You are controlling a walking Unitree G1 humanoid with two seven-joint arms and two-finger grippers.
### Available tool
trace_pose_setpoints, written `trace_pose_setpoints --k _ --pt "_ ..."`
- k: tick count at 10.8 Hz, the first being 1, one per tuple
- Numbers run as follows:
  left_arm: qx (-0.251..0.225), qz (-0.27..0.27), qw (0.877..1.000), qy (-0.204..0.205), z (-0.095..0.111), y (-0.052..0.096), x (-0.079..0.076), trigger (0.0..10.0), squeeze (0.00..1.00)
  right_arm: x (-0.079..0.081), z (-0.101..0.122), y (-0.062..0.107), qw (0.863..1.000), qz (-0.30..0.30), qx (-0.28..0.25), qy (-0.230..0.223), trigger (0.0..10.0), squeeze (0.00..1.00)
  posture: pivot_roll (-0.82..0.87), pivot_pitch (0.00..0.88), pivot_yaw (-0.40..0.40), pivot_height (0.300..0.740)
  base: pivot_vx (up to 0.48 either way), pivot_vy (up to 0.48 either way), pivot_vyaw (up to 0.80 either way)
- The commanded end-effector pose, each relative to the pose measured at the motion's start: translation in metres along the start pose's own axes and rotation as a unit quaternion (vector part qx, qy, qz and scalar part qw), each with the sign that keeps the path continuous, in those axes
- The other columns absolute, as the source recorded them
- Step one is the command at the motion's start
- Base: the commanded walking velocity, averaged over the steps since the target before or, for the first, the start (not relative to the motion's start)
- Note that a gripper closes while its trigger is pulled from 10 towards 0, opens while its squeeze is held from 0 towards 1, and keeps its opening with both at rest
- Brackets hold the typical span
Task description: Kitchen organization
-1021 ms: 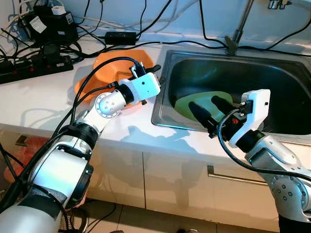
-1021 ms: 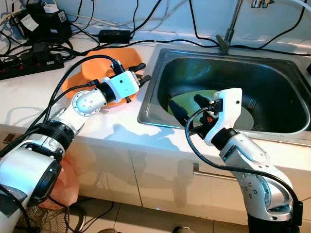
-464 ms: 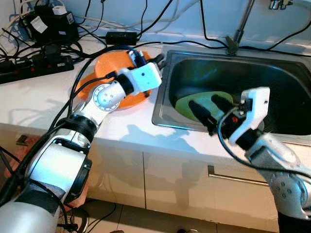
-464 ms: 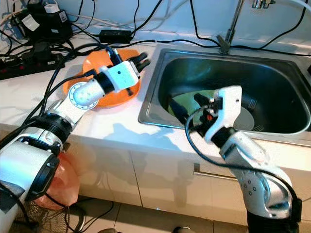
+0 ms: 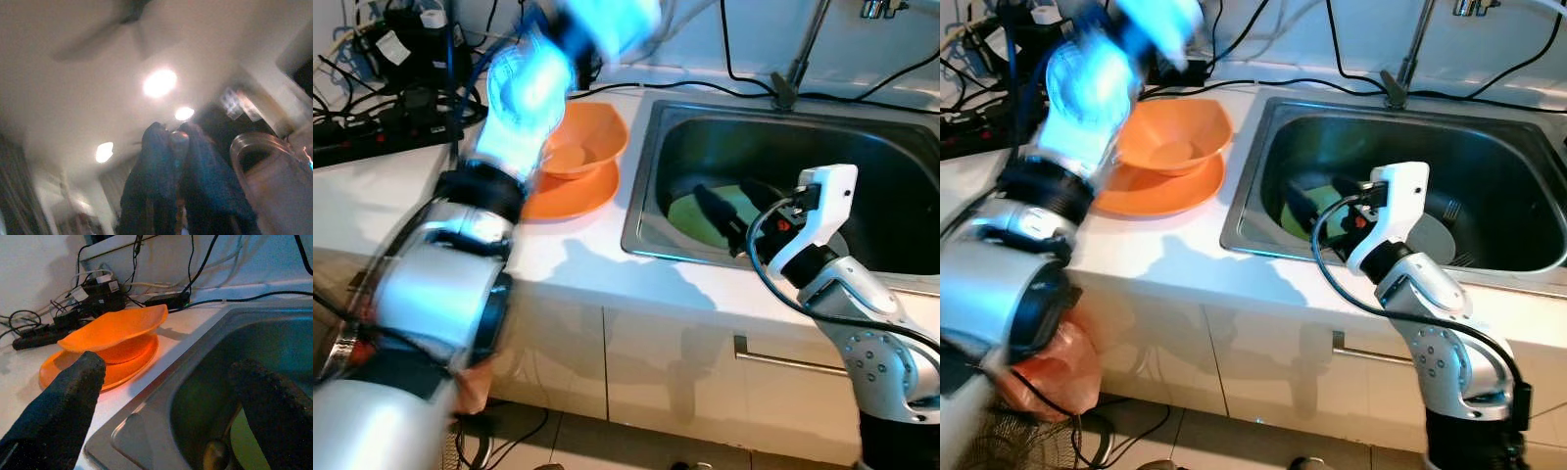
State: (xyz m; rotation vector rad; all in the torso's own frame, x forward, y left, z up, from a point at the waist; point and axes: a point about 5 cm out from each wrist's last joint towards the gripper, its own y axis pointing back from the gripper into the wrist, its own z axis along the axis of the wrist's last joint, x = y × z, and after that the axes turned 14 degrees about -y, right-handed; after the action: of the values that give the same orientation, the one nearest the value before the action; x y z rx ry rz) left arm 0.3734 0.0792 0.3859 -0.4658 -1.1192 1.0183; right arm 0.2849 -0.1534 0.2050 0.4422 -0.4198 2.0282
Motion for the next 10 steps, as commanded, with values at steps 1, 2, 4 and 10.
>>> trace_pose_setpoints --k 1,2,4,10 --pt "0.043 0.116 0.975 0.182 -0.007 -0.010 0.024 0.0 0.00 -0.003 0.007 -0.002 1.000 -0.016 -0.025 -0.004 10.0 0.00 -0.01 0.020 0.022 0.740 0.000 0.000 0.00" --pt "0.078 0.158 0.933 0.312 -0.023 -0.003 0.020 0.0 0.00 -0.003 0.007 -0.005 0.999 -0.020 -0.033 -0.010 10.0 0.00 -0.01 0.013 0.024 0.740 0.000 0.000 0.00" --pt "0.145 0.207 0.796 0.550 -0.058 0.028 -0.011 0.0 0.00 -0.001 0.008 -0.011 0.998 -0.024 -0.049 -0.032 10.0 0.00 -0.01 0.013 0.022 0.740 0.000 0.000 0.00" --pt "0.209 0.253 0.598 0.731 -0.085 0.109 -0.068 0.0 0.00 0.005 0.002 -0.030 0.972 -0.038 -0.098 -0.210 10.0 0.00 0.00 0.027 0.010 0.740 0.000 0.000 0.00"
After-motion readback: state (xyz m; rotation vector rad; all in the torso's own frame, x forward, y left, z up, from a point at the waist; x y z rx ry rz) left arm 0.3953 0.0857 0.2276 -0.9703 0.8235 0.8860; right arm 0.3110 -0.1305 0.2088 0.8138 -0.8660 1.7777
